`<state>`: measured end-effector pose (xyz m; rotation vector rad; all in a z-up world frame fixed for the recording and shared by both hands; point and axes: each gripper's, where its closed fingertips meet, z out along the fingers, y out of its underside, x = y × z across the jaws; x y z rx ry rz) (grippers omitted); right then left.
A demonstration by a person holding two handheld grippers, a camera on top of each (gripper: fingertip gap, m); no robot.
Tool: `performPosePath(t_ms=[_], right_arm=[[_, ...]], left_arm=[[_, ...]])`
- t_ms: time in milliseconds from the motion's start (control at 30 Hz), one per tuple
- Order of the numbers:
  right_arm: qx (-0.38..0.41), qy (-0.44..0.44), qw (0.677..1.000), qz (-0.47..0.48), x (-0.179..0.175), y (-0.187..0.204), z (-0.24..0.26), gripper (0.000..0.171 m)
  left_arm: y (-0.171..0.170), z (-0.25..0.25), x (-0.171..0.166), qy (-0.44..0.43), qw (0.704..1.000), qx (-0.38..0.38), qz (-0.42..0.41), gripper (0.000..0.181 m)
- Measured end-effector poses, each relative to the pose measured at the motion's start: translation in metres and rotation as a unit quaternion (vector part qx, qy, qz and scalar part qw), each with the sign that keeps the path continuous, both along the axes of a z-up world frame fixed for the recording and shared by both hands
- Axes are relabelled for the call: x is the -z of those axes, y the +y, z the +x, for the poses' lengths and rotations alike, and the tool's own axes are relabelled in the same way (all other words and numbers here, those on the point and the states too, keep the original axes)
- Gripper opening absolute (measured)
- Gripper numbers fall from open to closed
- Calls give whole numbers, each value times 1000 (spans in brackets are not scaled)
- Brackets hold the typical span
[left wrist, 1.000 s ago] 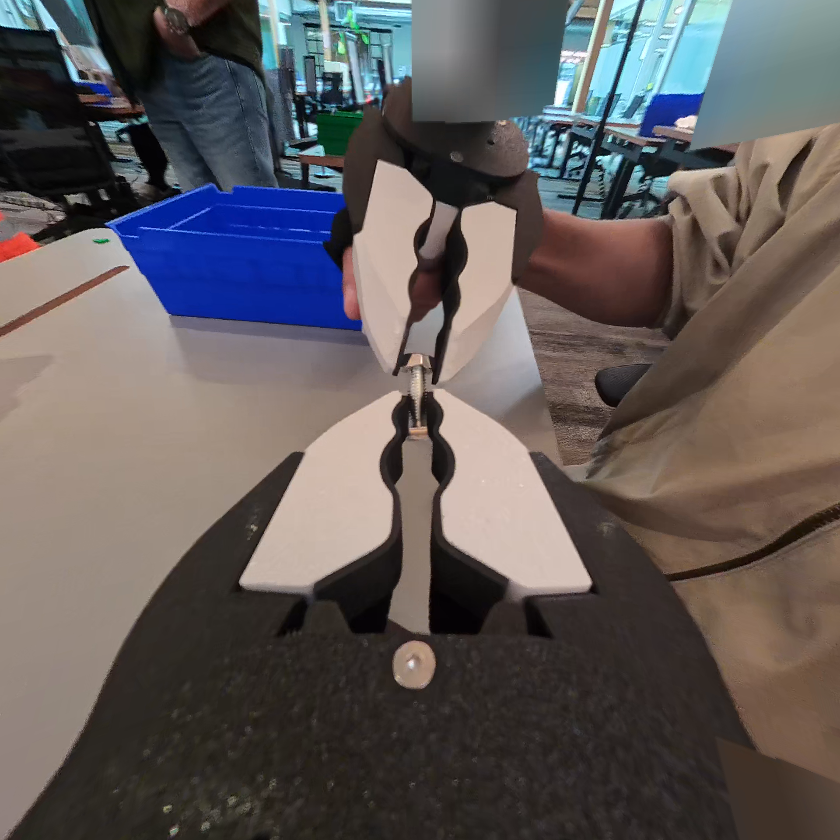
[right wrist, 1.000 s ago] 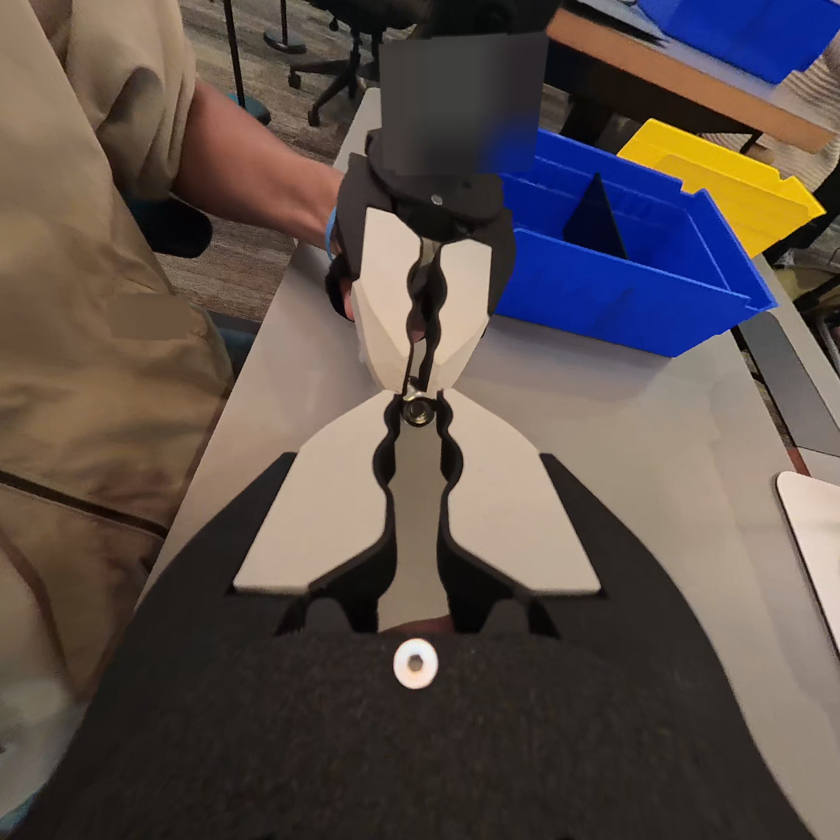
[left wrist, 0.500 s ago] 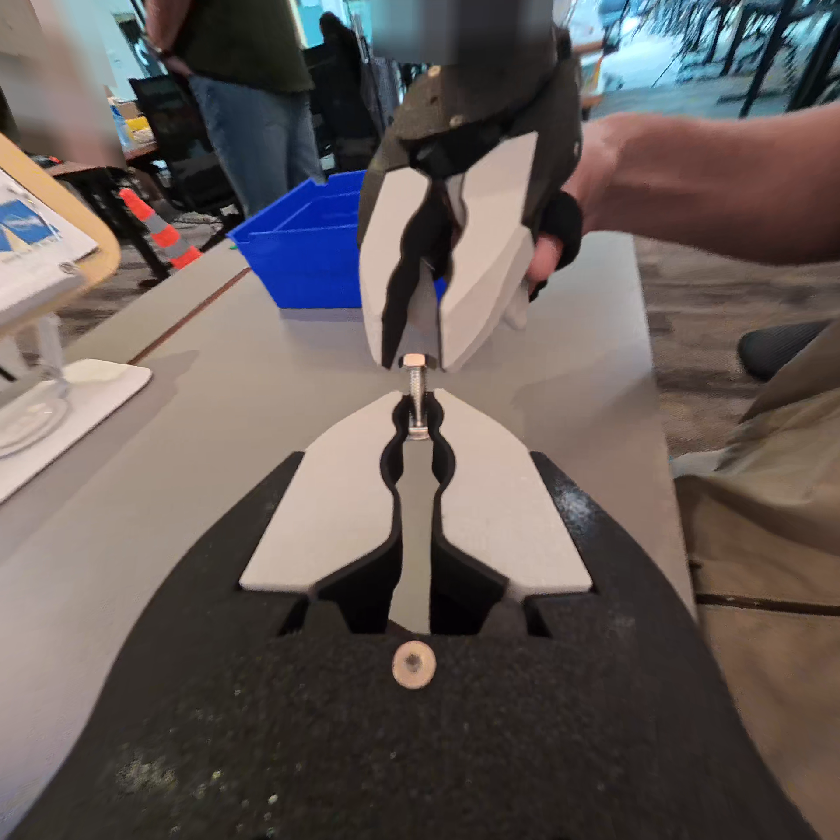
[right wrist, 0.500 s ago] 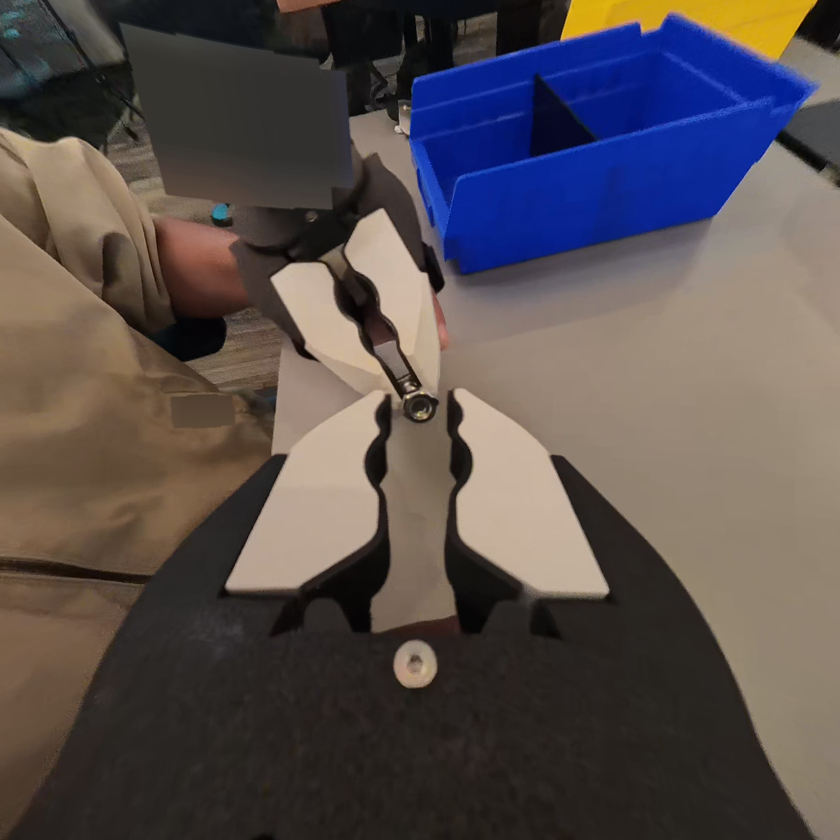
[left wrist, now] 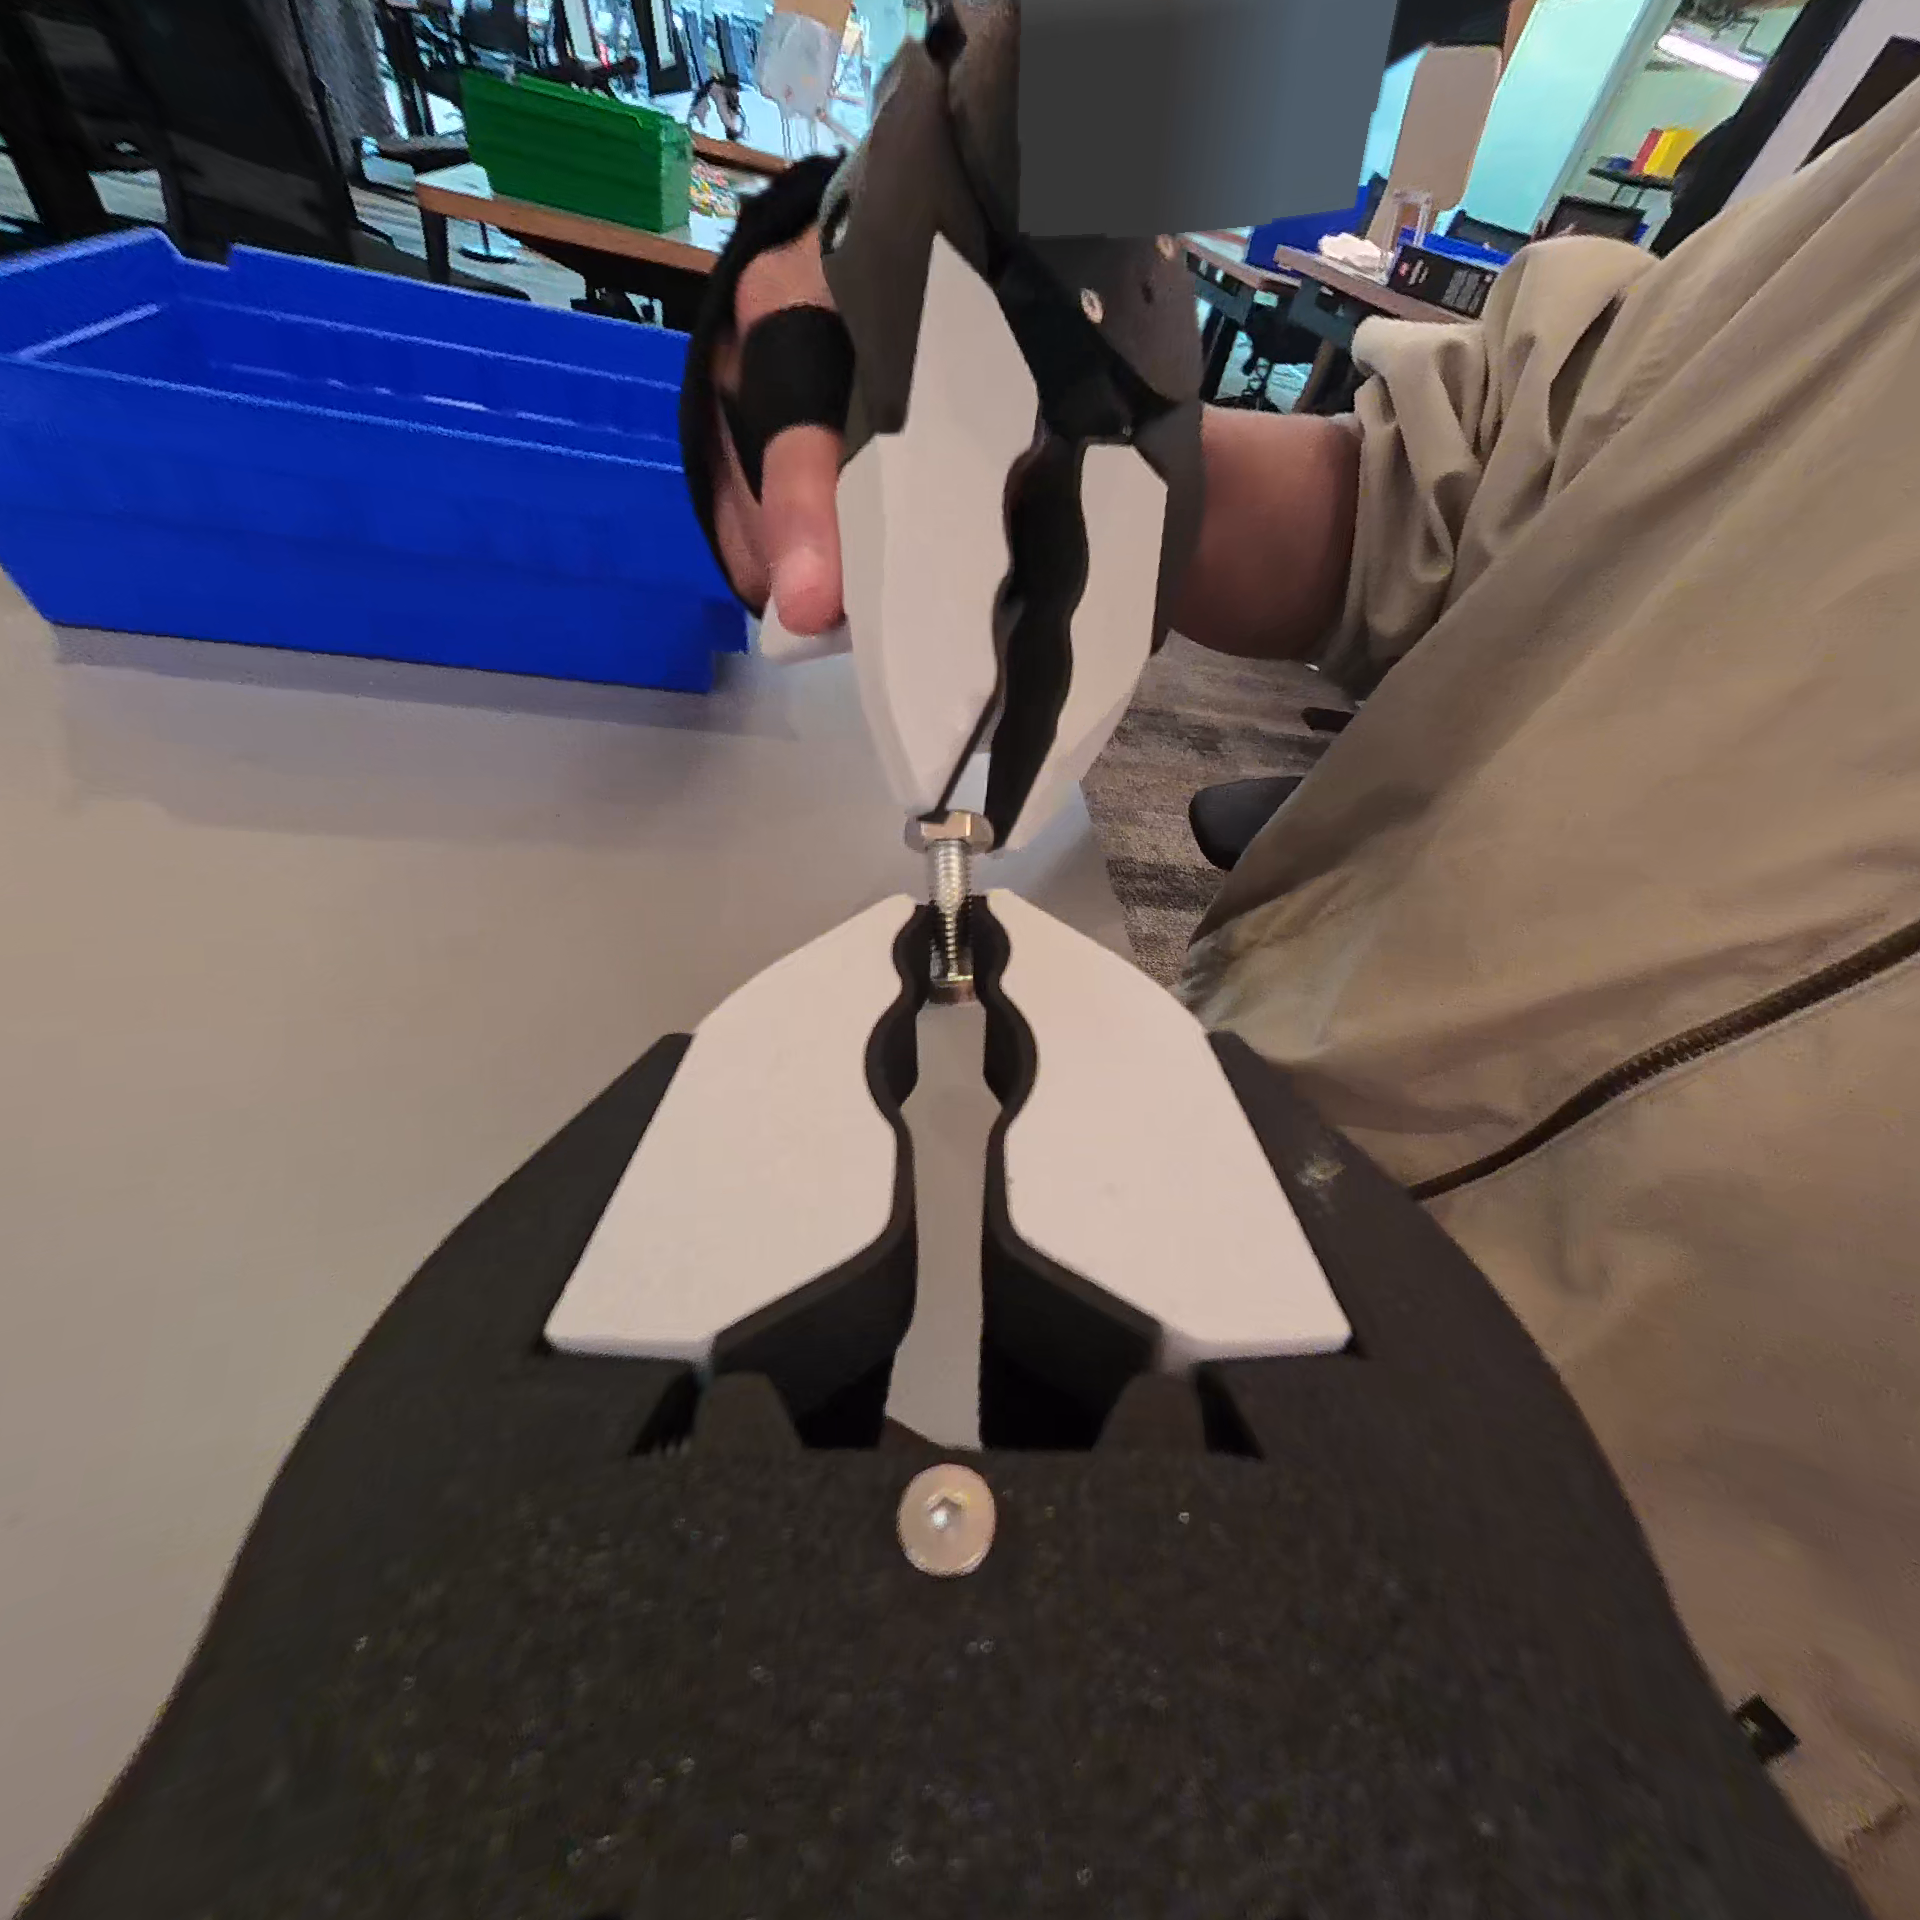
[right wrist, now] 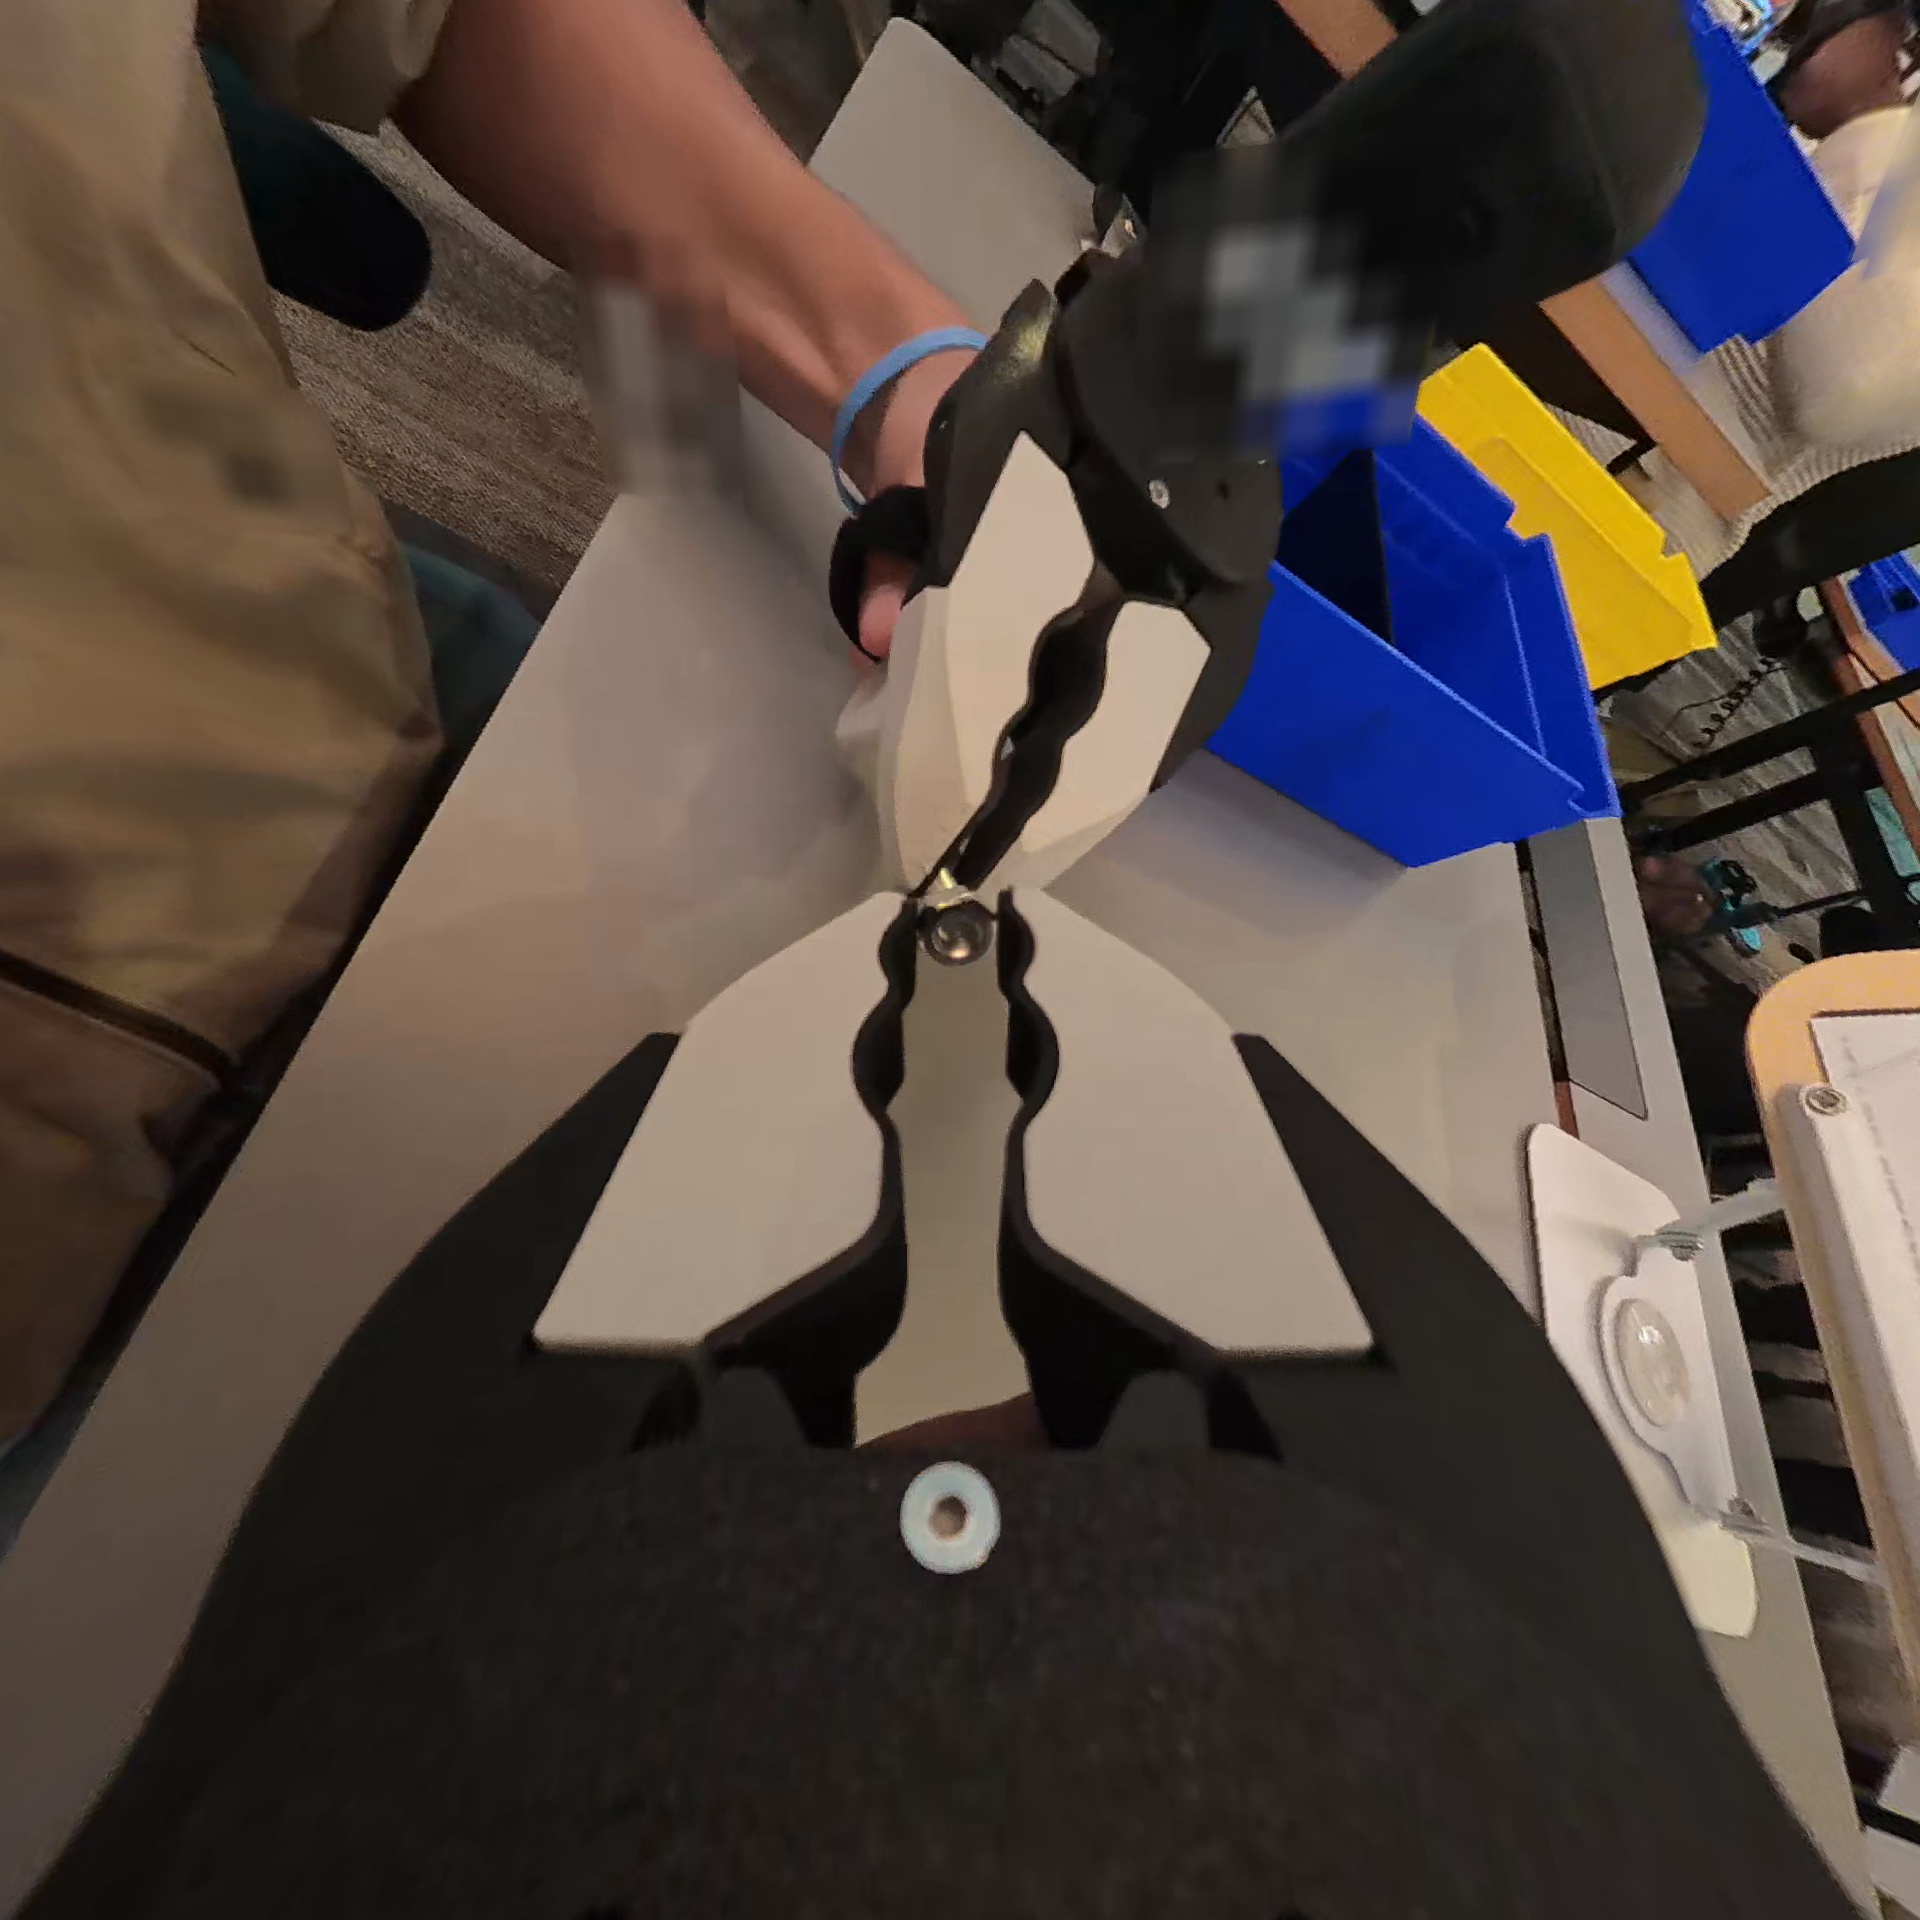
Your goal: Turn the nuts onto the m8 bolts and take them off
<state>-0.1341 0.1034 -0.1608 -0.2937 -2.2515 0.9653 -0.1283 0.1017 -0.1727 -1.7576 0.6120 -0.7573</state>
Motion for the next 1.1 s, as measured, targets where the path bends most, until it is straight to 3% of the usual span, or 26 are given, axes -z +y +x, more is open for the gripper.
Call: performPosePath(t_ms=[233,500,567,667,833,933,1100], right_arm=[[36,-82,992,-85,1,3,-3,13],[138,-260,915,-276,6,11,-14,12],[134,-251,917,-280,6,10,-13,12],[119,-189,942,-249,-4,12,-13,25],[55,-38,993,-101,-14,10,-2,36],[26,31,999,-10,-16,3,2,39],[-10,30,998,50,-2,-2,3,29]], left_arm=[[4,-5,2,45,998,-39,29,7],[13,-16,7,212,960,-154,102,7],[12,-17,7,202,962,-157,98,7],[9,-16,5,150,974,-144,86,7],[0,-12,-8,35,993,-90,68,7],[-4,-9,-9,-3,998,-48,47,7],[-9,-1,-9,-28,999,9,22,7]])
